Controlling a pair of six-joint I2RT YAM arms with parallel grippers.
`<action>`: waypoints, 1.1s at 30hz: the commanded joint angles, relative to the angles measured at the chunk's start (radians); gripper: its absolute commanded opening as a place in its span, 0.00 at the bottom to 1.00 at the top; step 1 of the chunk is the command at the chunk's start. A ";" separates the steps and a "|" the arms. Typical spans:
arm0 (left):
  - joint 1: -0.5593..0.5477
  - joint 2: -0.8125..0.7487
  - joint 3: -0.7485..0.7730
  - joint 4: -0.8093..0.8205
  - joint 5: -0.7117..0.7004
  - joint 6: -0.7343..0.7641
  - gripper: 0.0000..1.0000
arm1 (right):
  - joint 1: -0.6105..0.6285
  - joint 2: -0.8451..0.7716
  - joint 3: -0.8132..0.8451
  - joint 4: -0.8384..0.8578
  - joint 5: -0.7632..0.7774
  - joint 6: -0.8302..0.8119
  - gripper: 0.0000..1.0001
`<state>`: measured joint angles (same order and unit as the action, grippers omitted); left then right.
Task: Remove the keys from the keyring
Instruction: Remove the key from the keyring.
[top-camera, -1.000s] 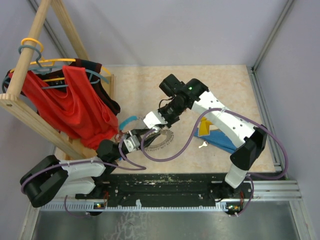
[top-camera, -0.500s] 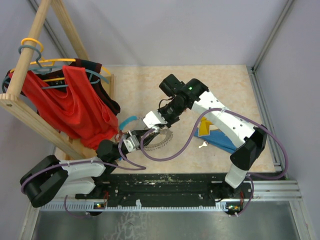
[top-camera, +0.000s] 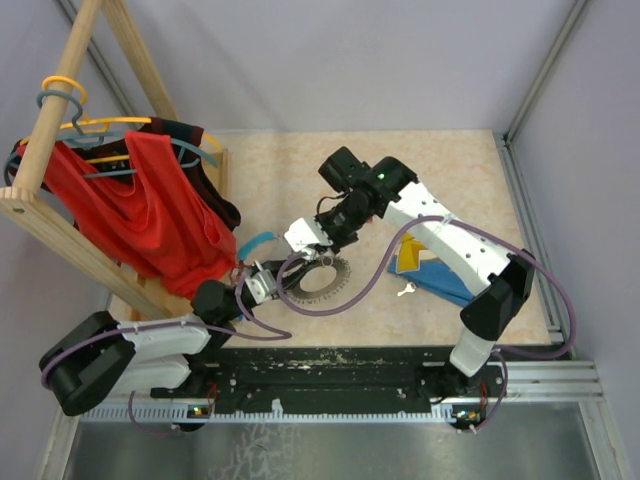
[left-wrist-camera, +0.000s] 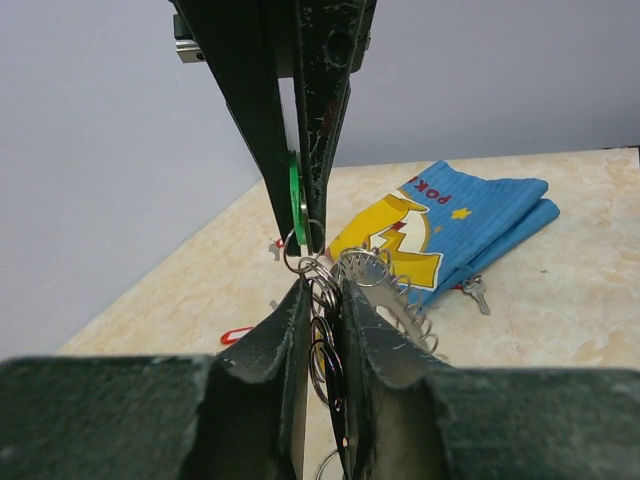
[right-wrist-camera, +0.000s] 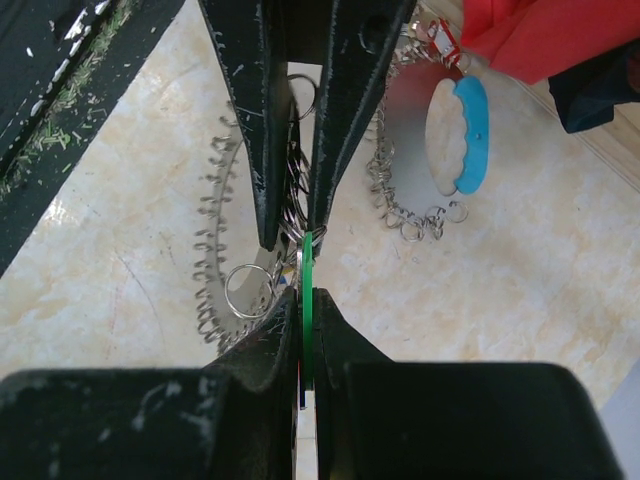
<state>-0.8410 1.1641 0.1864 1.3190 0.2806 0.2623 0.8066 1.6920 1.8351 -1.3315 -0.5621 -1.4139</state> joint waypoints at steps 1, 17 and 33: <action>-0.004 -0.015 -0.016 0.029 -0.003 -0.011 0.06 | -0.022 -0.031 0.038 0.075 -0.065 0.094 0.00; -0.003 -0.021 -0.016 0.032 -0.023 -0.011 0.26 | -0.048 -0.095 -0.052 0.146 -0.117 0.171 0.00; -0.003 -0.028 -0.019 0.040 -0.062 -0.004 0.48 | -0.048 -0.097 -0.059 0.098 -0.170 0.101 0.00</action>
<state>-0.8410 1.1477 0.1757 1.3334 0.2356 0.2615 0.7670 1.6550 1.7737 -1.2427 -0.6636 -1.2911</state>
